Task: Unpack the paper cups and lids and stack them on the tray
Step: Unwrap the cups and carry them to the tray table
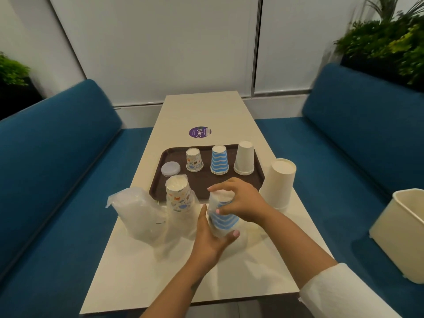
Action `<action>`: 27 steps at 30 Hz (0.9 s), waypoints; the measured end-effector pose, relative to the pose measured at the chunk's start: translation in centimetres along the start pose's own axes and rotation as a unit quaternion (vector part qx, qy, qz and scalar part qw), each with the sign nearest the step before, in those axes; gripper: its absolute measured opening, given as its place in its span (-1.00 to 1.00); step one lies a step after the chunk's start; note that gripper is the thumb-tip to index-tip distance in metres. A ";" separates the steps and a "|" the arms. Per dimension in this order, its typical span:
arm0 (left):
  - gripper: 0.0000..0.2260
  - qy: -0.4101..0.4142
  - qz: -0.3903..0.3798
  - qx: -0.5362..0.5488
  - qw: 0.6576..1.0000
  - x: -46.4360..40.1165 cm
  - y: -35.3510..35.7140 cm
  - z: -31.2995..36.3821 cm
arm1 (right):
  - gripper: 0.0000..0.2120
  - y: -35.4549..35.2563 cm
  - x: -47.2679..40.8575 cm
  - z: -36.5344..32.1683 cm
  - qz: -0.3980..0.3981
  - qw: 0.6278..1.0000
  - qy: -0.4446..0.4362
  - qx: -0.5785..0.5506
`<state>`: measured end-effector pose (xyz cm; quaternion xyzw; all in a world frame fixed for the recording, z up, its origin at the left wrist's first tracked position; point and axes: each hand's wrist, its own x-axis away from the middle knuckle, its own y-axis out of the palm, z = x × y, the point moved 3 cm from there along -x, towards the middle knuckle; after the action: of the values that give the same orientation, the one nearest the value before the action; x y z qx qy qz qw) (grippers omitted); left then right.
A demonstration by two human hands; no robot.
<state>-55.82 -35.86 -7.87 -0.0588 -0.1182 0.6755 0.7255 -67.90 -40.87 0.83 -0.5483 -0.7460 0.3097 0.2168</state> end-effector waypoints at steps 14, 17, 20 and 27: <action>-0.61 -0.109 0.007 0.159 0.981 1.2 -0.3 -1.2 | -0.05 4.0 4.5 6.1 -0.049 0.944 0.162 -0.285; -0.64 -0.115 0.057 0.115 0.985 1.5 -0.3 -1.2 | -0.21 4.8 4.6 6.3 -0.055 0.951 0.135 -0.273; -0.52 -0.110 0.063 0.076 0.989 1.6 -0.6 -1.3 | -0.14 4.3 4.5 6.7 -0.074 0.979 0.132 -0.139; -0.26 -0.037 -0.012 0.005 0.999 1.5 0.4 -1.2 | -0.35 5.4 5.3 8.1 -0.140 0.974 0.176 0.002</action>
<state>-55.81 -34.28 -9.03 -0.0291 -0.1424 0.6686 0.7293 -71.20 -36.53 -8.84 -0.4834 -0.7649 0.1765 0.3874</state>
